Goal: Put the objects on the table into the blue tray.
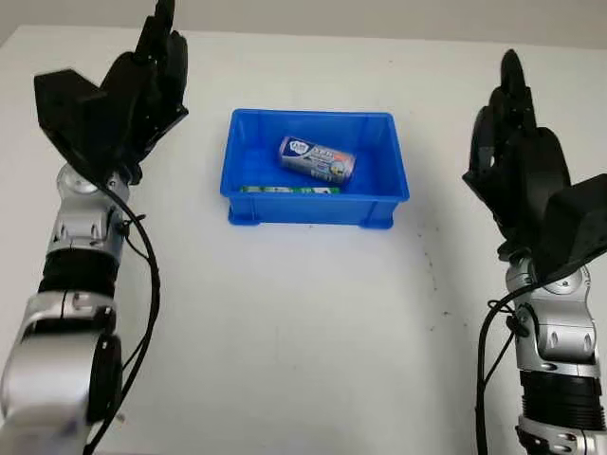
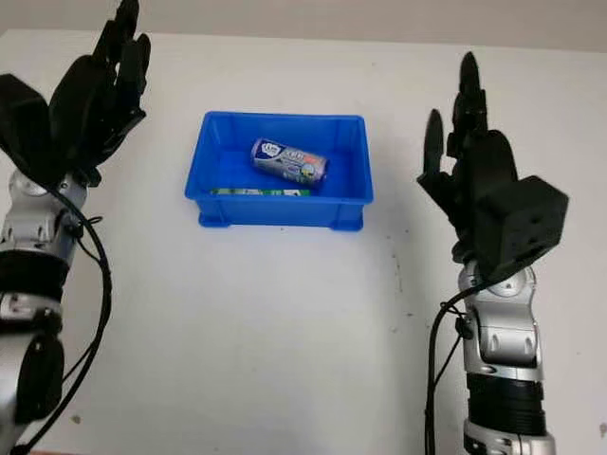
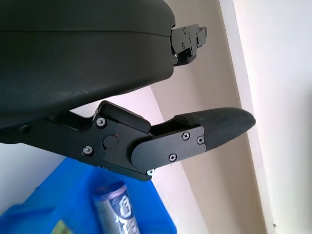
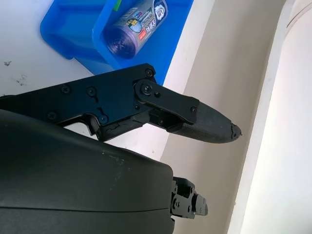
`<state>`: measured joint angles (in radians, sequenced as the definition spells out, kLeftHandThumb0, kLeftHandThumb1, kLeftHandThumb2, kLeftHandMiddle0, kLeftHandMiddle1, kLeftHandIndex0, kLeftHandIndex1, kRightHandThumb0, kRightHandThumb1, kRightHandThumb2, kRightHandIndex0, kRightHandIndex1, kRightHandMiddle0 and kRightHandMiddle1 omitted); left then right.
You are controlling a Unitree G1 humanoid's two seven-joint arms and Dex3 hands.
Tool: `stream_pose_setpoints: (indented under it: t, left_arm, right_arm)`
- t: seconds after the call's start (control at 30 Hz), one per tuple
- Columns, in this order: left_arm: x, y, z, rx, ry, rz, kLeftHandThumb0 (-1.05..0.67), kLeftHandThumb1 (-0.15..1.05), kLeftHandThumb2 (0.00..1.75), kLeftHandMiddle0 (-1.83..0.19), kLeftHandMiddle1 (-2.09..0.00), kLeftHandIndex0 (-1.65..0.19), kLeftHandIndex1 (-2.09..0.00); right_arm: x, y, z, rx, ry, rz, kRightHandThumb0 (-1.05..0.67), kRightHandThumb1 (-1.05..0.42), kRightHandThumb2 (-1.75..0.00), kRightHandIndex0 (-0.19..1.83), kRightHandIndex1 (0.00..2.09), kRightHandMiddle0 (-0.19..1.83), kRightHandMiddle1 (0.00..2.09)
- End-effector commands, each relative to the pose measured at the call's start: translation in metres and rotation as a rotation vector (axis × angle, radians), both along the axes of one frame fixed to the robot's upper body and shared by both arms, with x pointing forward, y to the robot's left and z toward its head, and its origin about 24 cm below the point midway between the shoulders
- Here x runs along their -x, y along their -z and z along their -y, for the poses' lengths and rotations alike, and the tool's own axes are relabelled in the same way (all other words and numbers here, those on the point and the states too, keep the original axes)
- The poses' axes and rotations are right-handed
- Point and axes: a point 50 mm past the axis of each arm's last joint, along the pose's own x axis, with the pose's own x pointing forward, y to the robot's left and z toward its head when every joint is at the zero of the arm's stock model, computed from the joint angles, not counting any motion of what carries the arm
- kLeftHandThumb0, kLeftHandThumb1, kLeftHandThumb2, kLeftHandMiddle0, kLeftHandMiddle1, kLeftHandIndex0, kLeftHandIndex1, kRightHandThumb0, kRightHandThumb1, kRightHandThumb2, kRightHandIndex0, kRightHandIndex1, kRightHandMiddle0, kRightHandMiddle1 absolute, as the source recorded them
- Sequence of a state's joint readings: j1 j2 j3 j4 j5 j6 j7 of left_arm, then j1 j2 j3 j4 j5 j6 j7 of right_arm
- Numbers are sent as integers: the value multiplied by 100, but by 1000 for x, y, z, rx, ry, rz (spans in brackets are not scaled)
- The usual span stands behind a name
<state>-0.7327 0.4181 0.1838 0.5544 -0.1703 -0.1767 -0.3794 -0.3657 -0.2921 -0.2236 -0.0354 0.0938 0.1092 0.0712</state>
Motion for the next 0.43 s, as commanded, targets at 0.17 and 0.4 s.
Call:
stream_pose_setpoints:
  t: [0.17, 0.4]
  left_arm:
    - [18, 24, -8, 85, -5, -50, -74, 105, 72, 19, 0, 19, 0]
    - [26, 38, -4, 100, -14, -92, -73, 105, 73, 19, 0, 19, 0]
  right_arm:
    - [0, -2, 1, -27, 4, 11, -73, -105, -79, -19, 0, -19, 0]
    - [3, -1, -2, 2, -3, 3, -74, -105, -78, -19, 0, -19, 0]
